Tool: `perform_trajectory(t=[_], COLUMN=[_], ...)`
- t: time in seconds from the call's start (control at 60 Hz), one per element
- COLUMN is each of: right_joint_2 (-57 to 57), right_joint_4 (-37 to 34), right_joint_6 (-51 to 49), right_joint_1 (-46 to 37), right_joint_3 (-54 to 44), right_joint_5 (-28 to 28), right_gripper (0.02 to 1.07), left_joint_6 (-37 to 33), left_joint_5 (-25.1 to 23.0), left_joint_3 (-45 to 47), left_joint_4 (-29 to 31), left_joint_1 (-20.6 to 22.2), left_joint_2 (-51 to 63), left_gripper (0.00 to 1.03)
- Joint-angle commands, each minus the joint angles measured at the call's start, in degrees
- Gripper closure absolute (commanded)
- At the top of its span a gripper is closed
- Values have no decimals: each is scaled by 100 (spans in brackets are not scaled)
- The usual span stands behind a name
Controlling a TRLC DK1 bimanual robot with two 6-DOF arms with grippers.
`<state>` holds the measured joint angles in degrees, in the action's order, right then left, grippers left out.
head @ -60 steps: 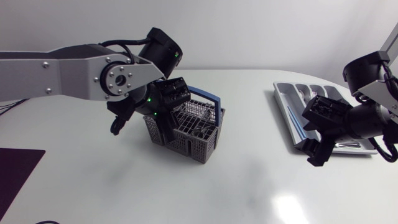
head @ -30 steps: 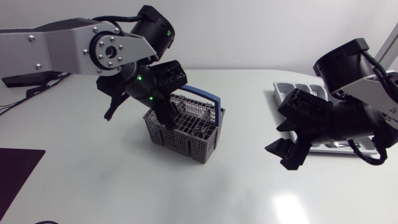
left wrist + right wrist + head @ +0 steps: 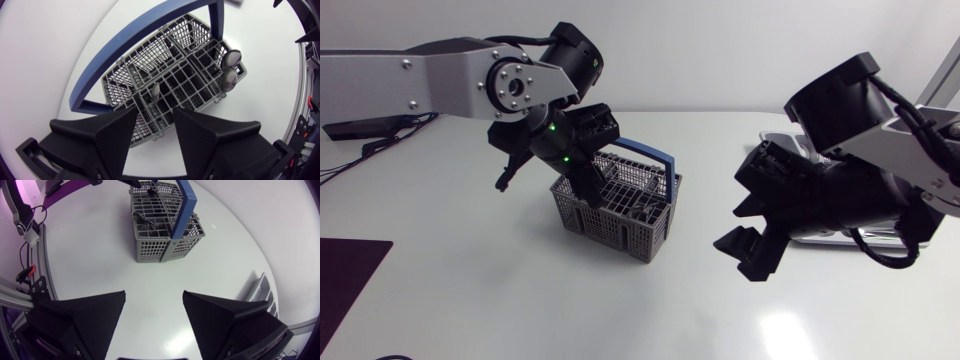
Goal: Unload the cutlery basket into the drawer organizer.
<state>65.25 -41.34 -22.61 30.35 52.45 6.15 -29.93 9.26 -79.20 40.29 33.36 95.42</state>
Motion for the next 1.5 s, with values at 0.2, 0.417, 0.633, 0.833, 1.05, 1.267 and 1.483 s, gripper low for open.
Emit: perform_trajectory(t=[0.2,0.417,0.633,0.833,1.05,1.267,1.483], right_joint_2=[295,392,392,374,304,277,216], right_joint_4=[135,214,311,373,373,460,460], right_joint_6=[161,125,99,99,46,29,29], right_joint_1=[129,200,243,270,261,261,261], right_joint_3=[222,205,73,-41,-112,-235,-288], right_joint_5=[-26,-97,-106,-106,-132,-132,-132], right_gripper=[24,24,24,24,24,24,24], left_joint_6=[102,102,119,146,190,260,260], left_joint_5=[68,331,516,621,665,850,1201], left_joint_3=[-289,-359,-298,-228,-166,-17,98], left_joint_4=[-57,-294,-540,-733,-856,-953,-1032], left_joint_1=[-5,39,100,188,232,285,381], left_joint_2=[452,742,873,1005,1067,1067,1032], left_gripper=[61,61,68,74,79,82,84])
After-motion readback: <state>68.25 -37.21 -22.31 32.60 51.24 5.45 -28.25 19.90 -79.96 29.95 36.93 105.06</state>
